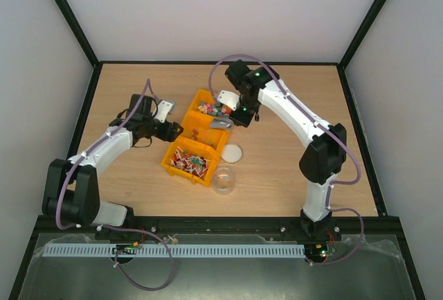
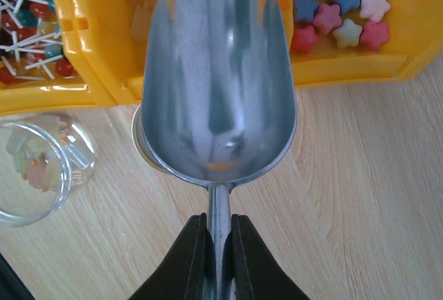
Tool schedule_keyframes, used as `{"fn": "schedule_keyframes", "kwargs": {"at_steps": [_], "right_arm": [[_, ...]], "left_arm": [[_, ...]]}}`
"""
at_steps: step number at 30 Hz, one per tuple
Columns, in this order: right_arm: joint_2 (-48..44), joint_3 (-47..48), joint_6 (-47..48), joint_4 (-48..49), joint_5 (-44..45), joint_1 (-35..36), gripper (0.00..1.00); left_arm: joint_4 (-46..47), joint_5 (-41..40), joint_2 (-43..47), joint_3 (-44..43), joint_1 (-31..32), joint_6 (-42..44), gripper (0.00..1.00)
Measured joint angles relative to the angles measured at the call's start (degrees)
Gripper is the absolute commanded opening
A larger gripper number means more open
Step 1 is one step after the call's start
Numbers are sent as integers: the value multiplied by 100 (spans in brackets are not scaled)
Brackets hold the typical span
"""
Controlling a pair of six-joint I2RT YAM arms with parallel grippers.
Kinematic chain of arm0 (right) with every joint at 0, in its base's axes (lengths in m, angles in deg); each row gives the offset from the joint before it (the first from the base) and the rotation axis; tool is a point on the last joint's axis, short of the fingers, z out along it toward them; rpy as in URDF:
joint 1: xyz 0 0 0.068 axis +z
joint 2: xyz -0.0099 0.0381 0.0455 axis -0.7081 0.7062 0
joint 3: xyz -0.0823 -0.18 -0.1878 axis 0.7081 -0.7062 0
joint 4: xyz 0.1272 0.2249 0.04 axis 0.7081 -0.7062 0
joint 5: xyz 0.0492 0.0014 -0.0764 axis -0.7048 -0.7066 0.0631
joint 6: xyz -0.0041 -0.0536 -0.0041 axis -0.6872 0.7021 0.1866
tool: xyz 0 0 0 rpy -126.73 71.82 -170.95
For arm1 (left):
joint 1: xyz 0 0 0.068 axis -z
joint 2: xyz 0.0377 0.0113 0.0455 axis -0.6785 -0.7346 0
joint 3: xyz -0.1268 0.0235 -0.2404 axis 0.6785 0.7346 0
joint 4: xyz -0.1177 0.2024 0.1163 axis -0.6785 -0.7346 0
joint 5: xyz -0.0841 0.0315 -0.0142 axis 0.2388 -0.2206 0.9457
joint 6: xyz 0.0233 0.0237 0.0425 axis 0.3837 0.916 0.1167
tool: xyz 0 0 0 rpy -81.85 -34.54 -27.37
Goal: Pack the candies
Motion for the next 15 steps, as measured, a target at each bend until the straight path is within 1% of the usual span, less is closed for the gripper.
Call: {"fn": "schedule_keyframes", "kwargs": {"at_steps": [5,15], "right_arm": [[409,299,-85,-140,114,76,1],[970,531,-337,-413,584,538,1]], "left_arm": [[13,-2,-94,0,-2,-2,75],[44,-87,-269,0,0,-24,73]]}}
